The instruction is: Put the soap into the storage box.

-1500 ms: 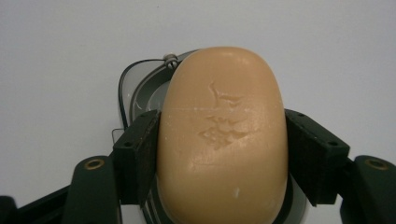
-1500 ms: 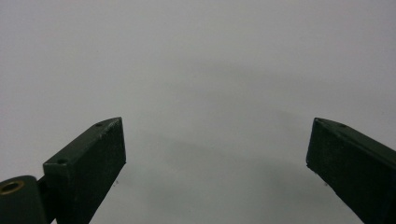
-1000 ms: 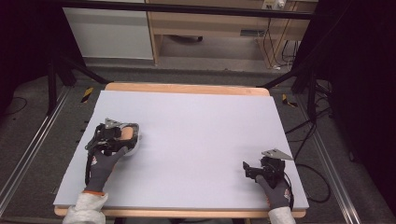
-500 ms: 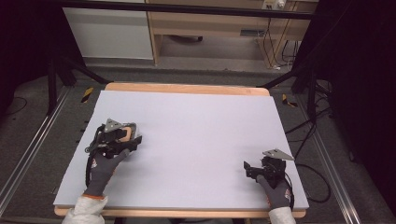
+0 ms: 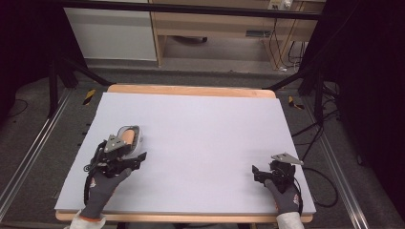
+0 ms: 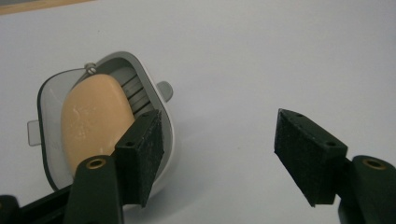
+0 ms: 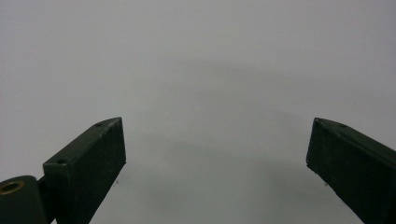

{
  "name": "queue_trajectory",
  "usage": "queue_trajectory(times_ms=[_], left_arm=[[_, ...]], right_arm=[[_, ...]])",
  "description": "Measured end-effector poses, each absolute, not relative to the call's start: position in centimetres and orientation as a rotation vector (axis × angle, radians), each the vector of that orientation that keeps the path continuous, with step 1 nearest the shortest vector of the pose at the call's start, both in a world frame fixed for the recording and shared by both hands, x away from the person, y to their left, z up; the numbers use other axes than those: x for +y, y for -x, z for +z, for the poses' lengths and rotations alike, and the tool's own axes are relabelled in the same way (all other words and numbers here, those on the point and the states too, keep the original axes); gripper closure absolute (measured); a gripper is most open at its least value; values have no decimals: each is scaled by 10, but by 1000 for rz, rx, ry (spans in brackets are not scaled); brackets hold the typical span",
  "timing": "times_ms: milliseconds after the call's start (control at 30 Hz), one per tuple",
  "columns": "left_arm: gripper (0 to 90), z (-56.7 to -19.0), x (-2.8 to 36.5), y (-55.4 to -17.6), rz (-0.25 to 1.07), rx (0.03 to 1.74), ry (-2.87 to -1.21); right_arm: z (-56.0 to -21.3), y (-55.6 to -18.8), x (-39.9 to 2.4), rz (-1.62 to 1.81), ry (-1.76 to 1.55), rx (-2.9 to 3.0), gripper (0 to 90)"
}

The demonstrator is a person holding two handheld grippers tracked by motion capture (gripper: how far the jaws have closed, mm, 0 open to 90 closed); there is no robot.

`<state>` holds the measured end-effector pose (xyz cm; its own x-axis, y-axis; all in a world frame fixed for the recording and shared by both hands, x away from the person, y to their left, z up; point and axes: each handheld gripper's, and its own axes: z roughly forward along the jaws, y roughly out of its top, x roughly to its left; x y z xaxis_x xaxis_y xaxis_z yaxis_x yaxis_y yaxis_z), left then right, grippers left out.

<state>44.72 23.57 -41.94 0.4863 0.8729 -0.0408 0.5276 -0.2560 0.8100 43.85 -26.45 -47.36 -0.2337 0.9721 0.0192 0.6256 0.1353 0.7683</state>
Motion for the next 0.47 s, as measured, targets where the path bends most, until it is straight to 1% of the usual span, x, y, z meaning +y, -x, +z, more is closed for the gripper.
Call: queue_trajectory(times_ms=[233, 467], left_arm=[[289, -431, 243, -430, 537, 1157, -1944], [277, -445, 256, -414, 531, 1184, -1973]], right_arm=[[-476, -439, -267, 896, -1550, 1916, 50], [-476, -439, -270, 885, -1571, 1906, 51]])
